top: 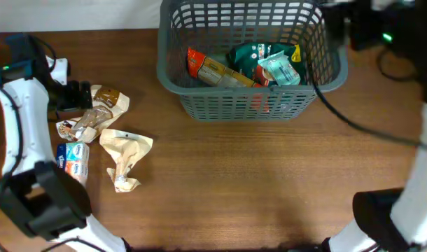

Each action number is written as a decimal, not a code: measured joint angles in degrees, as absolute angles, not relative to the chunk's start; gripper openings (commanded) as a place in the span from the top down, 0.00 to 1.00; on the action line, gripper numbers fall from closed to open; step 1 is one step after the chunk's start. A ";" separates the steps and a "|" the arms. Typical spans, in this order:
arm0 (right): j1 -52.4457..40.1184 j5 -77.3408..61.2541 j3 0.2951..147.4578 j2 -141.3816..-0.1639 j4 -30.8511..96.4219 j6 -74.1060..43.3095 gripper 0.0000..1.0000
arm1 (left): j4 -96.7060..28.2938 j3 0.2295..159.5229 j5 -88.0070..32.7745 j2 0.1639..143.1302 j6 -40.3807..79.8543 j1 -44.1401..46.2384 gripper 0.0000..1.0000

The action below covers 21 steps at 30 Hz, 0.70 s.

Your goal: Pack container

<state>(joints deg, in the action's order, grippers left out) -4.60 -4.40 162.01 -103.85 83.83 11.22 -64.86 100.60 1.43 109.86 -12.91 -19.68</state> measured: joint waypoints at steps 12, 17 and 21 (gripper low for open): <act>-4.60 -0.54 167.61 -101.86 90.48 11.57 0.01 | -56.18 99.94 1.43 121.12 -32.40 -19.70 0.09; -4.60 -0.27 167.54 -101.95 91.35 10.39 0.01 | -53.74 99.94 1.28 125.78 -36.82 -19.68 0.09; -4.60 -0.19 167.54 -101.93 91.39 9.63 0.01 | -52.93 99.94 -0.25 128.95 -38.54 -19.70 0.38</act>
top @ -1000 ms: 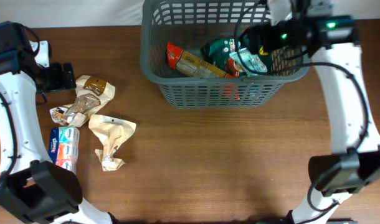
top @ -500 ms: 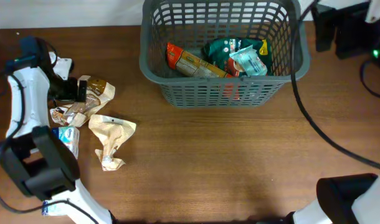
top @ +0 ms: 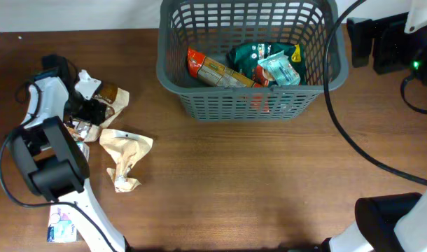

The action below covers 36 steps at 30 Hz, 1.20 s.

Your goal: Pack container

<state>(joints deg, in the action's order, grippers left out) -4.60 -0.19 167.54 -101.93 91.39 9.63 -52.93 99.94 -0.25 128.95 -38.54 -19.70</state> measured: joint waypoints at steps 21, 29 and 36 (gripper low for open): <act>-4.60 -0.19 167.54 -100.27 91.72 8.95 0.01 | -57.89 132.62 -3.73 130.21 -35.68 -19.09 0.98; -4.60 -1.41 167.54 -100.27 91.77 8.99 0.01 | -40.45 157.82 -26.48 123.04 -30.89 -10.28 0.98; -4.60 -1.56 167.39 -99.20 92.84 8.95 0.01 | -39.38 158.26 -35.33 124.68 -31.48 10.98 0.99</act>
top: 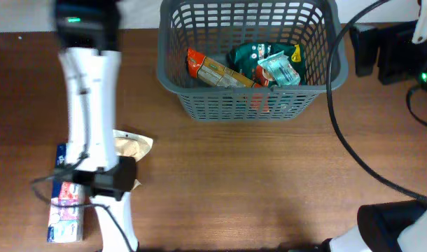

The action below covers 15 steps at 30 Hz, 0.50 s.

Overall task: Pack container
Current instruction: 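Carry the bread bag over the basket with the left gripper and release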

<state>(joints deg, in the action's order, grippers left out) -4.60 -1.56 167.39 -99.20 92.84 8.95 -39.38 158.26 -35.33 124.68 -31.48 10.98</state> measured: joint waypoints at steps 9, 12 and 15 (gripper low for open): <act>-4.60 14.28 162.65 -82.11 96.90 -0.19 0.01 | -50.26 157.29 -36.67 133.86 -36.07 21.58 0.98; -4.60 21.96 158.30 -73.80 96.84 -4.86 0.01 | -51.55 157.29 -36.64 137.29 -36.36 21.23 0.98; -4.60 26.79 149.75 -64.84 96.95 -8.93 0.01 | -52.12 157.27 -36.58 141.23 -36.45 21.04 0.98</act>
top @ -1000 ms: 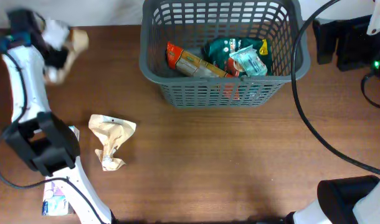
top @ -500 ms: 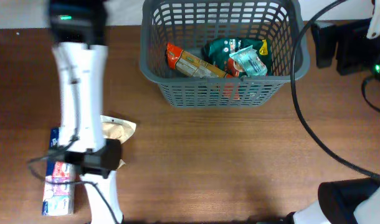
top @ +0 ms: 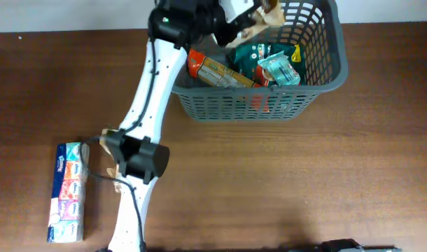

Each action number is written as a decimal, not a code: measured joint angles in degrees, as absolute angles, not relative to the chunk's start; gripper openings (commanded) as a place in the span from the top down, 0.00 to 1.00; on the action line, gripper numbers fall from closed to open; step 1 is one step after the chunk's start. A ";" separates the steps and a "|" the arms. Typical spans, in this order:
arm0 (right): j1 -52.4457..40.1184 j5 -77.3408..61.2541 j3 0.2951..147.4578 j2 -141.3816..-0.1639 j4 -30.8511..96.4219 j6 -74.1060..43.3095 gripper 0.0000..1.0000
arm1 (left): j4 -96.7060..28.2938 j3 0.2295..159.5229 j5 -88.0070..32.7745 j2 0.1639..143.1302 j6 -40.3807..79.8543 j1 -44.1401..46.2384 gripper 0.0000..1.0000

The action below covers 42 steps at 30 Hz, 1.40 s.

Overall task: Pack container
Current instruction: 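Carry the bread bag over the basket with the left gripper and release, then return the left gripper and grasp the blue Kleenex tissue multipack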

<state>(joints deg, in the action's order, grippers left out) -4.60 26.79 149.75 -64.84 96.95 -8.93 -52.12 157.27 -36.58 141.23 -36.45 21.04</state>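
Observation:
The grey mesh basket [top: 250, 105] stands at the back of the table. In it lie a red-orange packet [top: 212, 68], a green packet [top: 250, 54] and a pale teal packet [top: 280, 70]. My left arm reaches from the front edge up to the basket. Its gripper [top: 255, 21] hangs over the basket's back left part, shut on a crumpled brown-and-white snack packet [top: 271, 10]. The right gripper is out of view.
A colourful tissue pack [top: 68, 190] lies at the front left. A crumpled beige packet [top: 114, 175] is mostly hidden under my left arm's elbow [top: 140, 159]. Brown tabletop stretches right of the arm and in front of the basket.
My left gripper was out of view at the far left of the table; now it is over the basket with the snack packet in it. The right arm has left the view.
My left gripper first stood beside the brown-and-white packets at the table's left side. Then it was down on one of them. Half a second ago the arm stretched up the left side, and that packet had left its place. Now it hangs over the basket.

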 measured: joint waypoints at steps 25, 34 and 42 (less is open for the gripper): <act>-4.60 41.85 111.83 -49.04 96.97 -11.46 0.01 | -61.73 157.27 -33.61 148.40 -36.60 20.16 0.01; -4.60 42.92 111.11 -48.90 96.95 -7.66 0.01 | -61.56 158.69 -11.79 125.95 -32.95 9.32 0.01; -4.60 43.33 110.10 -48.84 94.15 -7.25 0.01 | -81.17 161.45 1.21 113.32 -17.65 -11.75 0.00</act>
